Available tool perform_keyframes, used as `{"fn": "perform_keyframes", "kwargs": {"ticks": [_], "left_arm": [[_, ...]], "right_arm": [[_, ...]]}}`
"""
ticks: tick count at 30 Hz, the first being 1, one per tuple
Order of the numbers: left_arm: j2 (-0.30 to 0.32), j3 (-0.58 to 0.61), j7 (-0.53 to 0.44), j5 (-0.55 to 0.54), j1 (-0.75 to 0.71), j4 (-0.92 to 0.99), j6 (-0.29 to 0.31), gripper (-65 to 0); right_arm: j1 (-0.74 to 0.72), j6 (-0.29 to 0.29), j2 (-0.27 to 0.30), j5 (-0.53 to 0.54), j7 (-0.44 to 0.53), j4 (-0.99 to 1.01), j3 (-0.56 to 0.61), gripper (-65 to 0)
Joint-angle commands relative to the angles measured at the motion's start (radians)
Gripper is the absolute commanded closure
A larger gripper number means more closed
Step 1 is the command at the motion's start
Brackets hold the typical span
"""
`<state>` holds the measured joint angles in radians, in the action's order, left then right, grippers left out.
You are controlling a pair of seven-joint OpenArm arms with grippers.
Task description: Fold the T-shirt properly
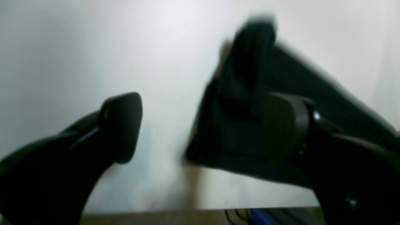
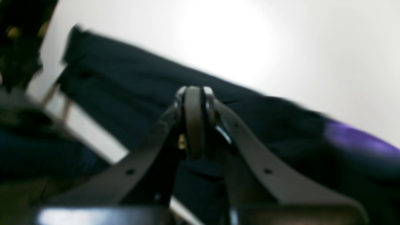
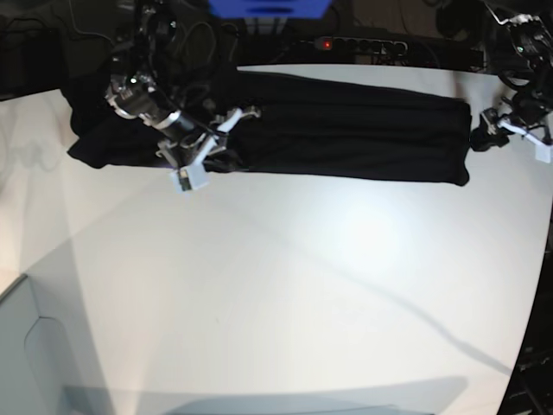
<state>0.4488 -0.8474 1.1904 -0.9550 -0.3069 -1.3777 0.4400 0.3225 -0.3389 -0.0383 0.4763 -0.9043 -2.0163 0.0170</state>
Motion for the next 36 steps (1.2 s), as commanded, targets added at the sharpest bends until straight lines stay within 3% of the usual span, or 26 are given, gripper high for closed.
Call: {"fn": "perform_keyframes", "kwargs": {"ticks": [1,7,14,21,36], "left_arm": [[0.025,0.007,-0.014,-0.017,0.001,0.016,0.01,-58.2],[0.025,0.073,-0.014,-0.008,0.07,0.189,0.032,-58.2],[0.02,0.152,-0.014,-0.008,0.091,0.222,0.024,-58.2],[0.018,0.247,-0.011,-0.008,0.079,0.22,0.023,-58.2],[0.015,0.253,-0.005,-0.008,-0.002,0.208,0.023,-58.1]], "right_arm": [[-0.004,0.004,-0.004,0.022,0.026,-0.022,-0.013,0.0],[-0.003,0.004,-0.004,0.022,0.026,-0.019,-0.137,0.0],[-0.001,0.004,-0.004,0.022,0.024,-0.017,-0.257,0.0],[0.004,0.004,-0.004,0.017,0.017,-0.016,-0.272,0.0],[0.005,0.004,-0.005,0.017,0.017,-0.014,-0.271,0.0]]}}
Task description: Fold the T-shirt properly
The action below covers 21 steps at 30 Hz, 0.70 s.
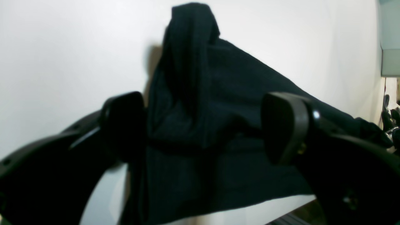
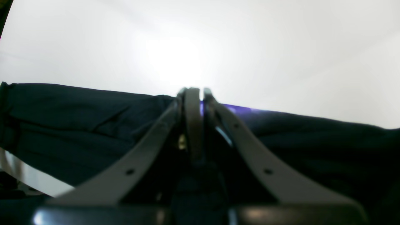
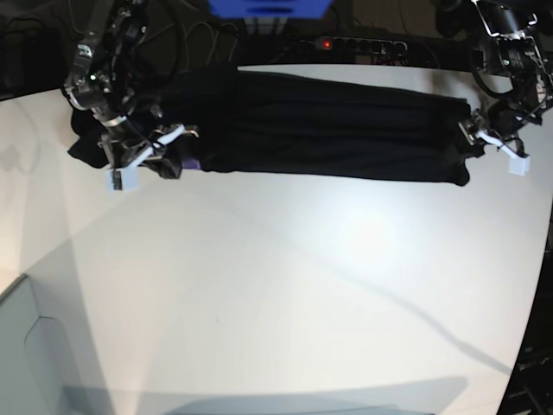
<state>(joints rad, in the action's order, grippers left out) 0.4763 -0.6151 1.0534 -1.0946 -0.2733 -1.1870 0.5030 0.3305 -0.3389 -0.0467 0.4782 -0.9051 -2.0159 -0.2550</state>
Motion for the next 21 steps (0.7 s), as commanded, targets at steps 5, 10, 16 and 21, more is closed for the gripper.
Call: {"fn": "perform_keyframes", "kwargs": {"ticks": [5,10,16,21], "left_arm": [[-0.029,0.057,0.127,0.132,-0.03,0.017,-0.04,-53.4],[-0.029,0.05,0.123,0.124,-0.022,0.017,-0.036,-25.3],[-0.021,0.047,0.123,0.121,-0.001,0.005,-0.03,-0.1],[-0.032,0.016,0.133,0.087,-0.063,-0.221,-0.028,-0.2]], "right_arm": [[-0.003,0.004,0.003,0.014,0.016,-0.015,0.001,0.0],[-0.003,0.004,0.008,0.012,0.016,-0.015,0.0,0.0],[-0.001,0.005,0.049,0.014,0.014,-0.015,-0.046,0.0],[0.0,0.005,0.054,0.014,0.014,-0.015,-0.169,0.0]]}}
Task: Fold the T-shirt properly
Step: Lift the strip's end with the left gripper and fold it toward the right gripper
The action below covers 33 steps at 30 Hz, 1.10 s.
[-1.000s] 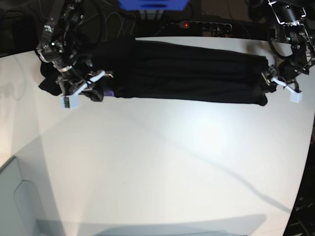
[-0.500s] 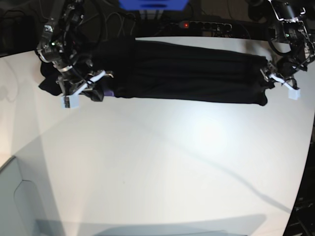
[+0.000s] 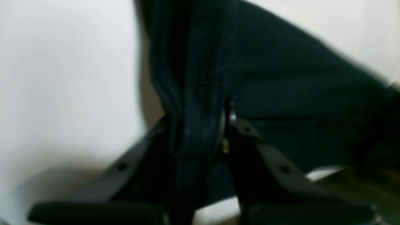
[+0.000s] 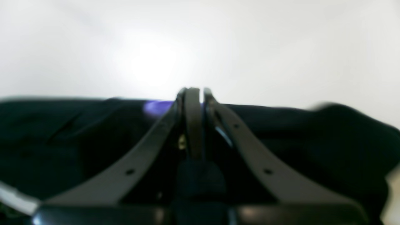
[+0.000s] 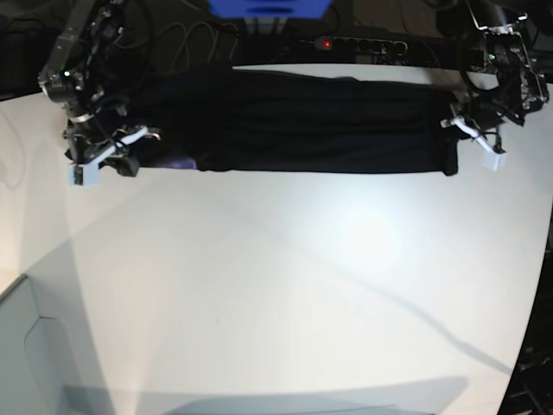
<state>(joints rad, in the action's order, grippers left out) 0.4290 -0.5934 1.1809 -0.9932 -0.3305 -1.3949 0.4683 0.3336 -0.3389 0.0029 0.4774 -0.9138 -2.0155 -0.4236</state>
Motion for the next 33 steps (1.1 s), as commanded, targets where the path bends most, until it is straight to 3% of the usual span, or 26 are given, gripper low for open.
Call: {"fn": "perform_keyframes", "kwargs": {"ticks": [1,6,11,19,27,33], "left_arm": [[0.014,-0.004,0.006,-0.034,-0.025,-0.067,0.007,-0.1],[-0.019,-0.003,0.024,-0.115,-0.065,-0.275,-0.001,-0.1],[-0.074,-0.006,0.096,-0.12,-0.055,-0.395,-0.001,-0.1],[-0.109,0.003,0.098,-0.123,-0.035,-0.553,0.0,-0.1],[-0.117,0.307,0.095,-0.111,0.034,-0.579,-0.006,0.0],[-0.166,0.465,0.098,-0.109,0.112,-0.573,-0.007,0.0]], "right_arm": [[-0.001,0.005,0.004,0.013,0.023,-0.015,-0.027,0.0],[-0.001,0.004,0.012,0.013,-0.014,-0.014,-0.105,0.0],[0.002,0.001,0.012,0.013,-0.057,-0.014,-0.13,0.0],[0.023,0.001,0.012,0.011,-0.06,-0.006,-0.125,0.0],[0.032,0.001,0.012,0.011,-0.06,0.006,-0.123,0.0],[0.029,0.001,0.01,0.011,-0.06,0.006,-0.123,0.0]]}}
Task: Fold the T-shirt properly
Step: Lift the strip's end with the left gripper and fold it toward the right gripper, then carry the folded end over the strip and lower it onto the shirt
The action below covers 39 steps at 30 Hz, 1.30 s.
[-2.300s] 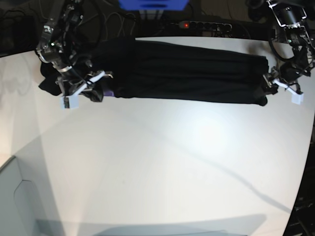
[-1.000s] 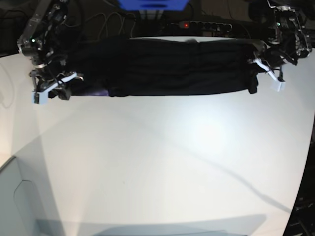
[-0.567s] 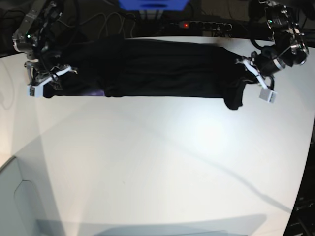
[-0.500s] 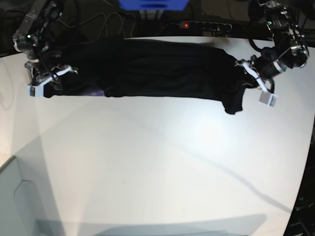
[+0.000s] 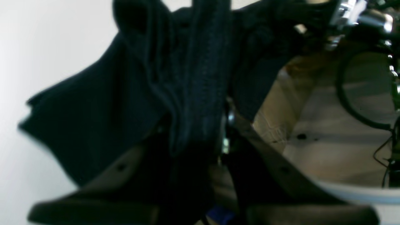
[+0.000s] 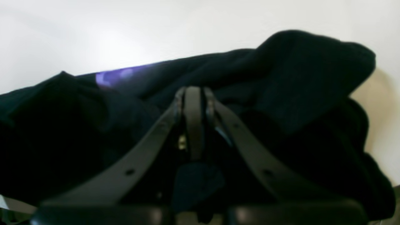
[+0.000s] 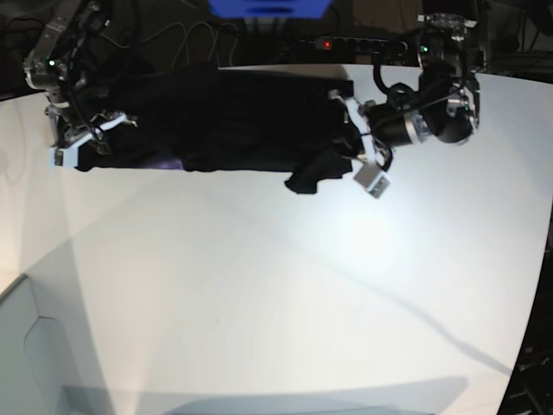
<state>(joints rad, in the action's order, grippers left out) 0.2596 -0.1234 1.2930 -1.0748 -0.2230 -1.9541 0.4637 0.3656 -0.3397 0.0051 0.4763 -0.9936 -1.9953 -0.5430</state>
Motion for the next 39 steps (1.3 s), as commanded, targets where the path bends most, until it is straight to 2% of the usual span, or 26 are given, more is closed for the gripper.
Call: {"fn": "perform_keyframes", "kwargs": {"ticks": [1,9,11,17,23,29,39], "left_arm": [[0.004,0.023,-0.014,-0.028,0.014,-0.003,-0.003,0.0],[-0.001,0.198,-0.025,-0.028,0.101,0.112,-0.003,0.0],[-0.03,0.219,-0.023,-0.028,0.121,0.124,-0.003,0.0],[-0.112,0.23,-0.016,-0.028,0.172,0.197,-0.003,0.0],[-0.158,0.293,-0.022,-0.021,0.231,0.269,-0.003,0.0],[-0.173,0.294,-0.025,0.038,0.267,0.282,-0.003,-0.1],[-0.182,0.325,-0.019,0.04,0.3,0.368,-0.003,-0.4]], "right_arm": [[-0.003,0.001,0.008,0.012,0.02,-0.014,-0.004,0.0],[-0.007,0.001,0.005,0.012,0.02,-0.014,-0.004,0.0],[-0.007,0.001,0.005,0.012,0.02,-0.014,-0.002,0.0],[-0.007,0.001,0.003,0.012,0.02,-0.014,-0.002,0.0],[-0.007,0.001,0.003,0.012,0.02,-0.012,-0.002,0.0],[-0.009,0.001,0.003,0.012,0.02,-0.012,-0.002,0.0],[-0.021,0.004,0.003,0.012,0.02,-0.012,0.034,0.0]]}}
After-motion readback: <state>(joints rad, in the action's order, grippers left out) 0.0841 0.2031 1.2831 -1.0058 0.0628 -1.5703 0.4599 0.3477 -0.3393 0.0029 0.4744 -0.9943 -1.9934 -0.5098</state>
